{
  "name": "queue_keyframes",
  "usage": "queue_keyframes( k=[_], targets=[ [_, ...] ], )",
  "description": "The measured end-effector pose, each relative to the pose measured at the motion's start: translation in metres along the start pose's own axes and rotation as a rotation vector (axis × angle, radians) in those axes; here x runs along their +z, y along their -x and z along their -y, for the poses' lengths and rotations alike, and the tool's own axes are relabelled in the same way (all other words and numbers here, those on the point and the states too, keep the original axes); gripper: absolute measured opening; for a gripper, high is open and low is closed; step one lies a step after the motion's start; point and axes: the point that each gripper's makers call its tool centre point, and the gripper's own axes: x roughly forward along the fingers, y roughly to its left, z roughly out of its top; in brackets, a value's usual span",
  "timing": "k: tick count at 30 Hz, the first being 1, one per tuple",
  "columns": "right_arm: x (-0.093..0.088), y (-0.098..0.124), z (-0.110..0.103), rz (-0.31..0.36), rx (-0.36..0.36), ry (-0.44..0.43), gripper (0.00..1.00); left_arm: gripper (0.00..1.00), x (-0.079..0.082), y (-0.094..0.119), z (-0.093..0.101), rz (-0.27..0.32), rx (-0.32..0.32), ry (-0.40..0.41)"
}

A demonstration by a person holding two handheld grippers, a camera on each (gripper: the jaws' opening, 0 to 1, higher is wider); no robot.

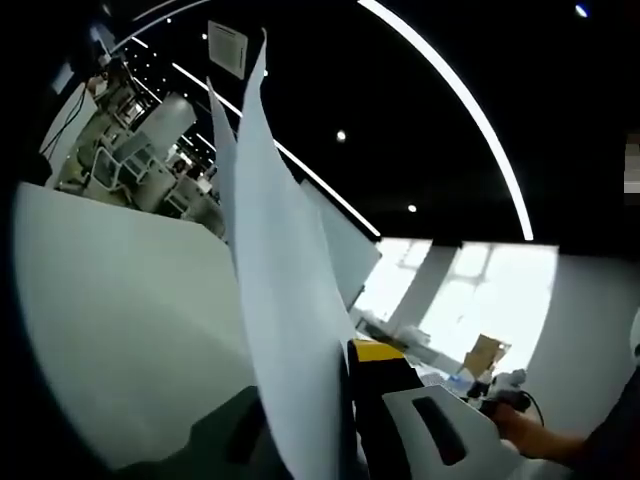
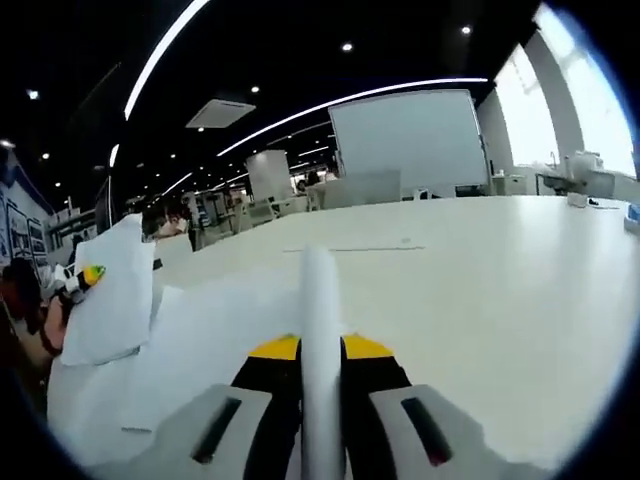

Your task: Organize the stack of printing papers by aligning and flattening the scattered papers on the table

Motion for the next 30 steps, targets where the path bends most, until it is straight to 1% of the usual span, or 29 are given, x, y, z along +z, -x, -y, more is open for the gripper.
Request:
queue_keyframes(
  k=[7,19,25,30],
  targets=[
    [-0.0012,-0.0019,0.003,-0.007,-0.009,0.009,0.09,0.09,-0.0001,-0.0002,-0.0003,-0.002,0.001,-0.005],
    [0.0015,0.0012,0.0007,0.023,-0.009,-0.004,0.09,0.09,-0.0007,-0.0004,0.0,-0.006,0.001,-0.009],
    [0.0058,0.0042,0.0053,0.053,-0.01,-0.056,0.09,0.09,-0.0013,-0.0004,0.0,-0.009,0.002,-0.013],
    [0.0059,0.0043,0.0042,0.057,-0.014,-0.063,0.09,0.09,-0.0014,-0.0003,-0.0001,-0.009,0.001,-0.012]
  ],
)
